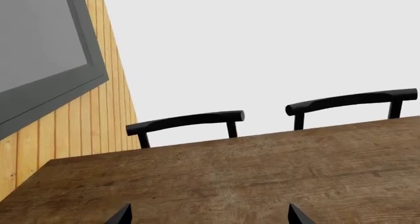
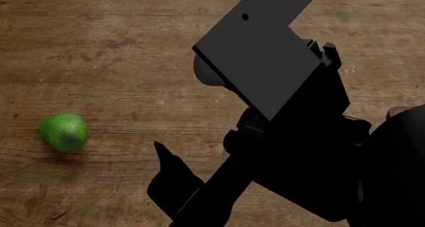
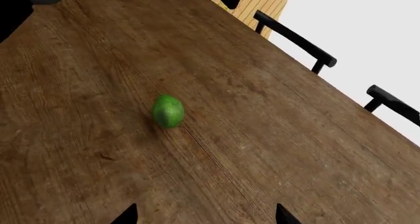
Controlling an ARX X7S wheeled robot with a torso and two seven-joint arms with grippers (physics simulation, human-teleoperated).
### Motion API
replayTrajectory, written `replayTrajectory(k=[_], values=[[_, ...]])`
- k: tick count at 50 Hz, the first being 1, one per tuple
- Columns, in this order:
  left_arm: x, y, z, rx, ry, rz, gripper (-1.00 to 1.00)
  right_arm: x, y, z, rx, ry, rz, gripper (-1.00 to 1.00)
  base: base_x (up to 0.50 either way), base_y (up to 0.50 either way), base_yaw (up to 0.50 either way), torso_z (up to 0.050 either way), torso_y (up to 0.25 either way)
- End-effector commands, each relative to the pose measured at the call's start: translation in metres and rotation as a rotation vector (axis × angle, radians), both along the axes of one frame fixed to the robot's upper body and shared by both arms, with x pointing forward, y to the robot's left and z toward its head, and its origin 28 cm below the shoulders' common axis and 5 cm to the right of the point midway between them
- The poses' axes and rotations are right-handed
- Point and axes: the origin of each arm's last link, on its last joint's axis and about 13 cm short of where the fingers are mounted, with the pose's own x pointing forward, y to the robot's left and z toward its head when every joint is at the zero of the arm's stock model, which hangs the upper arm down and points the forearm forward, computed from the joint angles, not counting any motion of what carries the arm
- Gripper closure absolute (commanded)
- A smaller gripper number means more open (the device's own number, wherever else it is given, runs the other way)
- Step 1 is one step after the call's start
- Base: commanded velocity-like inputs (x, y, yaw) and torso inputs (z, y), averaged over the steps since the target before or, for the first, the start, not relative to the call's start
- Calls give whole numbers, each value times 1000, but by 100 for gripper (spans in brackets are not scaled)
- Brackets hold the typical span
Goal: Place the avocado, onion, tomato and bell pepper on the cutting board.
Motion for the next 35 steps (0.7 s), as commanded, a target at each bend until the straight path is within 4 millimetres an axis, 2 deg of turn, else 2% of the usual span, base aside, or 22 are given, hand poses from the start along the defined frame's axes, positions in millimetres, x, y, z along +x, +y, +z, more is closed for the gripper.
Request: replayTrajectory(k=[1, 18, 35], values=[[4, 0, -5, 1, 8, 0, -100, -18, 2, -5, -53, 112, 30, -100, 0, 0, 0, 0, 0], [3, 0, -3, 1, 8, 3, -100, -21, 0, -31, -159, 228, 48, -100, 0, 0, 0, 0, 0], [3, 2, -4, 3, 10, 9, -100, -23, 3, -43, -197, 327, 61, -100, 0, 0, 0, 0, 0]])
